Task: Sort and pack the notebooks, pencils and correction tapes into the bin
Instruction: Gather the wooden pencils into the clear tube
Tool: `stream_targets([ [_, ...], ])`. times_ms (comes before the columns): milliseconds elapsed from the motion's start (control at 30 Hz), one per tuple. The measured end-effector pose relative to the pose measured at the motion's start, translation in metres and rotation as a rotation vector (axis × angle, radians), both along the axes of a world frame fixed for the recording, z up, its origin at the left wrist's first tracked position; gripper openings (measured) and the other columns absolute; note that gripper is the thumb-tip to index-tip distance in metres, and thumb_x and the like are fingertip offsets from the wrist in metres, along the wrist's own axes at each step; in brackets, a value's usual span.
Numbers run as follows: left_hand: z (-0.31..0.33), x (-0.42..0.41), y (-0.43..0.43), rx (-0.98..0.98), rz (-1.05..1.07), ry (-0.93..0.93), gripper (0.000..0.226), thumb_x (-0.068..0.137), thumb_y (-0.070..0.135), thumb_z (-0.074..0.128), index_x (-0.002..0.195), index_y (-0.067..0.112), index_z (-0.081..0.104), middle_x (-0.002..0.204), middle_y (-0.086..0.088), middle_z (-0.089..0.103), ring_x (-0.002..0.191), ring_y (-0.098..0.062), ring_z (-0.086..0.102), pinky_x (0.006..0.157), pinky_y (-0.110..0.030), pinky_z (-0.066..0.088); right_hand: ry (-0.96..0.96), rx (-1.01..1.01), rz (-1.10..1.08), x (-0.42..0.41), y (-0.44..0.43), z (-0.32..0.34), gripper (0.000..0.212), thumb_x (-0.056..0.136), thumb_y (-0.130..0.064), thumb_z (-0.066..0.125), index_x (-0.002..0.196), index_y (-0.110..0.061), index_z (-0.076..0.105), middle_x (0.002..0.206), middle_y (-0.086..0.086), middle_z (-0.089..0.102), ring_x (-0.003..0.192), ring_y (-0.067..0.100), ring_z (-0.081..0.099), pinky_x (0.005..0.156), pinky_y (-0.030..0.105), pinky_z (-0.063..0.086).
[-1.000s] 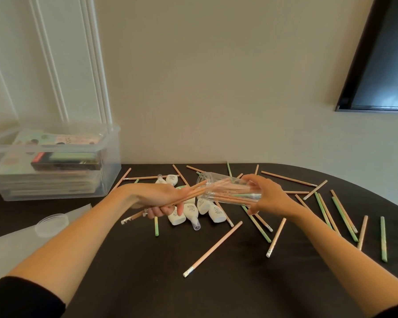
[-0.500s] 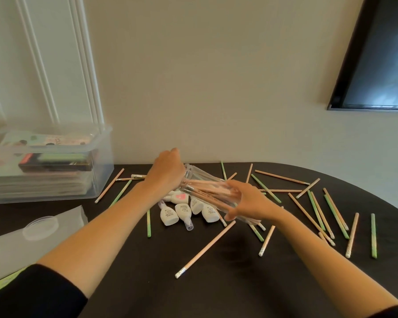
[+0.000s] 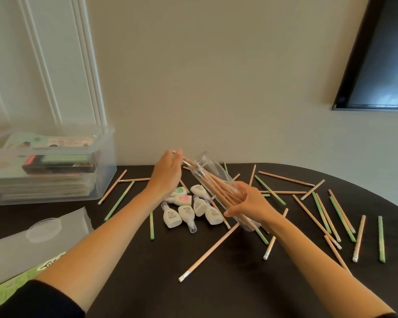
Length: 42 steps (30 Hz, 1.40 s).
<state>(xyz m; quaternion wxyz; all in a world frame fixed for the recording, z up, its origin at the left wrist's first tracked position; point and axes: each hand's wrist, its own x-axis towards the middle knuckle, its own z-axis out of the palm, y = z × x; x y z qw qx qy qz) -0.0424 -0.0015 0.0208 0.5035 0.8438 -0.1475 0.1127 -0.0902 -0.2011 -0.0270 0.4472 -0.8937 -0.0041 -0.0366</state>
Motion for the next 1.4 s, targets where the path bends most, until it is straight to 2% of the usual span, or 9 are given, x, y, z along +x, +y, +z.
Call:
stream_targets([
  [100, -0.007, -0.004, -0.002, 0.087, -0.173, -0.016, 0.048, 0.100, 0.039, 0.019, 0.119, 0.013, 0.054, 0.115, 0.002, 0.055, 0.116, -0.010, 0.045, 0.091, -0.021, 0.028, -0.028, -0.062, 0.012, 0.007, 0.010, -0.002, 0.063, 0.062, -0.008, 0.079, 0.116, -0.024, 0.050, 0.099, -0.005, 0.056, 0.089, 0.010, 0.056, 0.071, 0.020, 0.043],
  [200, -0.009, 0.002, 0.009, 0.008, -0.158, -0.001, 0.058, 0.098, 0.045, 0.018, 0.140, 0.010, 0.037, 0.144, -0.004, 0.039, 0.135, -0.014, 0.032, 0.104, -0.021, 0.020, -0.040, -0.068, 0.006, 0.012, 0.018, -0.003, 0.062, 0.062, -0.009, 0.080, 0.114, -0.026, 0.050, 0.095, -0.009, 0.054, 0.082, 0.004, 0.054, 0.065, 0.014, 0.040],
  [267, -0.012, 0.009, 0.024, -0.030, -0.094, 0.015, 0.058, 0.098, 0.045, 0.018, 0.140, 0.010, 0.037, 0.143, -0.004, 0.041, 0.134, -0.017, 0.034, 0.110, -0.028, 0.023, -0.044, -0.076, -0.007, 0.017, 0.024, -0.003, 0.065, 0.061, -0.008, 0.080, 0.115, -0.027, 0.049, 0.095, -0.011, 0.053, 0.080, 0.003, 0.053, 0.063, 0.012, 0.038],
  [400, -0.027, 0.022, 0.055, 0.238, 0.171, -0.001, 0.035, 0.101, 0.023, 0.026, 0.106, 0.006, 0.055, 0.103, -0.015, 0.056, 0.107, -0.030, 0.051, 0.082, -0.035, 0.036, -0.073, -0.084, -0.075, 0.028, 0.044, 0.003, 0.076, 0.061, -0.008, 0.080, 0.128, -0.021, 0.045, 0.111, -0.001, 0.055, 0.096, 0.014, 0.055, 0.081, 0.029, 0.047],
  [500, -0.041, 0.038, 0.082, 0.450, 0.350, 0.078, 0.033, 0.099, 0.012, 0.031, 0.121, -0.001, 0.051, 0.125, -0.019, 0.053, 0.114, -0.032, 0.049, 0.091, -0.037, 0.039, -0.091, -0.101, -0.077, 0.043, 0.071, 0.012, 0.076, 0.062, -0.011, 0.080, 0.128, -0.019, 0.045, 0.119, 0.003, 0.057, 0.105, 0.021, 0.056, 0.093, 0.042, 0.047],
  [600, -0.049, 0.052, 0.106, 0.657, 0.406, 0.177, 0.028, 0.097, 0.008, 0.035, 0.116, -0.001, 0.053, 0.119, -0.018, 0.055, 0.107, -0.031, 0.053, 0.077, -0.032, 0.039, -0.101, -0.167, -0.039, 0.061, 0.097, 0.018, 0.073, 0.062, -0.014, 0.081, 0.126, -0.019, 0.047, 0.117, 0.002, 0.059, 0.105, 0.023, 0.057, 0.093, 0.045, 0.046],
  [900, -0.081, 0.090, 0.134, 1.127, 0.380, 0.221, 0.026, 0.095, 0.007, 0.042, 0.120, 0.007, 0.048, 0.117, -0.010, 0.054, 0.108, -0.025, 0.052, 0.077, -0.030, 0.042, -0.100, -0.215, -0.021, 0.099, 0.114, 0.012, 0.064, 0.063, -0.014, 0.080, 0.120, -0.018, 0.050, 0.111, 0.001, 0.059, 0.099, 0.021, 0.059, 0.090, 0.043, 0.048],
  [1233, -0.071, 0.126, 0.131, 0.919, 0.381, 0.339, 0.027, 0.091, 0.005, 0.049, 0.118, 0.001, 0.050, 0.113, -0.015, 0.055, 0.104, -0.029, 0.056, 0.076, -0.030, 0.046, -0.080, -0.170, 0.004, 0.115, 0.099, 0.008, 0.065, 0.063, -0.012, 0.080, 0.120, -0.021, 0.050, 0.101, -0.005, 0.055, 0.091, 0.016, 0.057, 0.080, 0.032, 0.049],
  [1400, -0.067, 0.126, 0.122, 0.868, 0.461, 0.211, 0.025, 0.094, -0.001, 0.038, 0.119, -0.002, 0.042, 0.112, -0.020, 0.055, 0.103, -0.034, 0.056, 0.072, -0.035, 0.043, -0.098, -0.170, -0.002, 0.120, 0.094, 0.004, 0.064, 0.063, -0.011, 0.080, 0.119, -0.020, 0.050, 0.098, -0.007, 0.052, 0.090, 0.015, 0.056, 0.084, 0.037, 0.050],
])
